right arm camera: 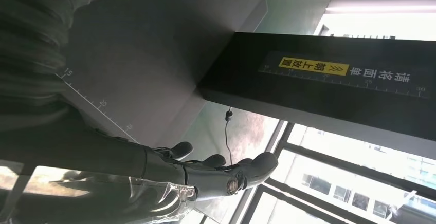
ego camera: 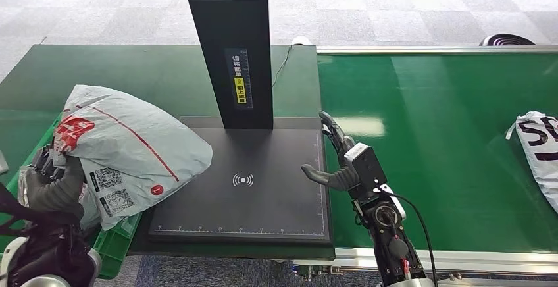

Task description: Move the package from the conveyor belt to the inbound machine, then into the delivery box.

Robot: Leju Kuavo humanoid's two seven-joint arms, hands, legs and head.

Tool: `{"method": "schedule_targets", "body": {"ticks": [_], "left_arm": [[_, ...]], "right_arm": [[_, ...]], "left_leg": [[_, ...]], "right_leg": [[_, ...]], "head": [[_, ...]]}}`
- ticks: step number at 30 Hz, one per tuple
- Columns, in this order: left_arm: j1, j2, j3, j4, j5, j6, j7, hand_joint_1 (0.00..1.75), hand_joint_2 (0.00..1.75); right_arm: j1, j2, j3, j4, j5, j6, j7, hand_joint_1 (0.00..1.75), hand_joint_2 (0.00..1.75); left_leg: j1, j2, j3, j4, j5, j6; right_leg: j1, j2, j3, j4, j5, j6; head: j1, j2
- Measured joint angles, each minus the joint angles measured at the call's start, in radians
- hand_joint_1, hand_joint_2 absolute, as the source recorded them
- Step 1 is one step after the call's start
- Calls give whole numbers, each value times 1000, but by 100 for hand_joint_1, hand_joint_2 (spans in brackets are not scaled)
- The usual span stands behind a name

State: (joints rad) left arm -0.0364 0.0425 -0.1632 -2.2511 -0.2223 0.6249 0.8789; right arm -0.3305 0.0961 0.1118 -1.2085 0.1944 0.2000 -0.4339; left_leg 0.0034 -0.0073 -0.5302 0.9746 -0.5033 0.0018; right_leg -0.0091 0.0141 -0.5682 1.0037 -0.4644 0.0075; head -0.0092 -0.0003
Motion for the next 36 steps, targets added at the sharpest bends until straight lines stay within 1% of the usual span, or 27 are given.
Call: {"method": "schedule_targets", "body": {"ticks": [4,6,9,12,19,20,21,22,23,24,25,26,32,36], "left_arm": [[2,-59,131,-33,49,0,0,175,175],[3,-84,196,-41,36,0,0,175,175],[7,-117,272,-42,1,0,0,175,175],[12,-140,321,-40,-10,0,0,175,175],[16,-173,374,-8,-3,0,0,175,175],[17,-176,378,1,0,0,0,169,175],[18,-179,382,12,2,0,0,153,175],[18,-181,386,25,2,0,0,115,175],[19,-183,389,41,3,0,0,71,175],[20,-183,391,59,1,0,0,33,175],[21,-184,392,78,-1,0,0,6,175],[22,-184,392,98,-6,0,0,0,175],[23,-182,386,222,-43,0,0,0,175],[24,-182,380,268,-52,0,0,0,175]], "right_arm": [[16,-1,0,-16,-1,-5,4,0,175],[25,-1,0,-26,0,-6,6,0,175],[35,-1,0,-37,3,-9,11,0,175],[40,-1,0,-45,6,-11,15,0,175],[53,0,0,-62,19,-4,19,0,175],[55,0,0,-65,21,-3,19,0,175],[58,0,0,-69,24,-3,19,0,175],[61,1,0,-74,28,-2,19,0,175],[65,1,0,-79,32,-2,19,0,175],[69,1,0,-84,36,-2,19,0,175],[72,1,0,-89,39,-2,19,0,175],[75,1,0,-93,41,-2,19,0,175],[85,1,-1,-110,53,-3,24,0,175],[86,1,-1,-112,56,0,25,0,175]], "left_leg": [[0,0,0,0,0,0],[0,-1,0,0,0,0],[0,-2,0,0,0,0],[0,-2,0,0,0,0],[0,-3,0,0,0,0],[0,-3,0,0,0,0],[0,-3,0,0,0,0],[0,-3,0,0,0,0],[0,-3,0,0,0,0],[0,-3,0,0,0,0],[0,-3,0,0,0,0],[0,-3,0,0,0,0],[0,-3,0,0,0,0],[0,-3,0,0,0,0]], "right_leg": [[0,0,0,0,0,0],[0,-1,0,0,0,0],[0,-1,0,0,0,0],[0,-2,0,0,0,0],[0,-2,0,0,0,0],[0,-2,0,0,0,0],[0,-2,0,0,0,0],[0,-3,0,0,0,0],[0,-3,0,0,0,0],[0,-3,0,0,0,0],[0,-3,0,0,0,0],[0,-3,0,0,0,0],[0,-3,0,0,0,0],[0,-3,0,0,0,0]], "head": [[0,0],[0,0],[0,0],[0,0],[0,0],[0,0],[0,0],[0,0],[0,0],[0,0],[0,0],[0,0],[0,0],[0,0]]}}
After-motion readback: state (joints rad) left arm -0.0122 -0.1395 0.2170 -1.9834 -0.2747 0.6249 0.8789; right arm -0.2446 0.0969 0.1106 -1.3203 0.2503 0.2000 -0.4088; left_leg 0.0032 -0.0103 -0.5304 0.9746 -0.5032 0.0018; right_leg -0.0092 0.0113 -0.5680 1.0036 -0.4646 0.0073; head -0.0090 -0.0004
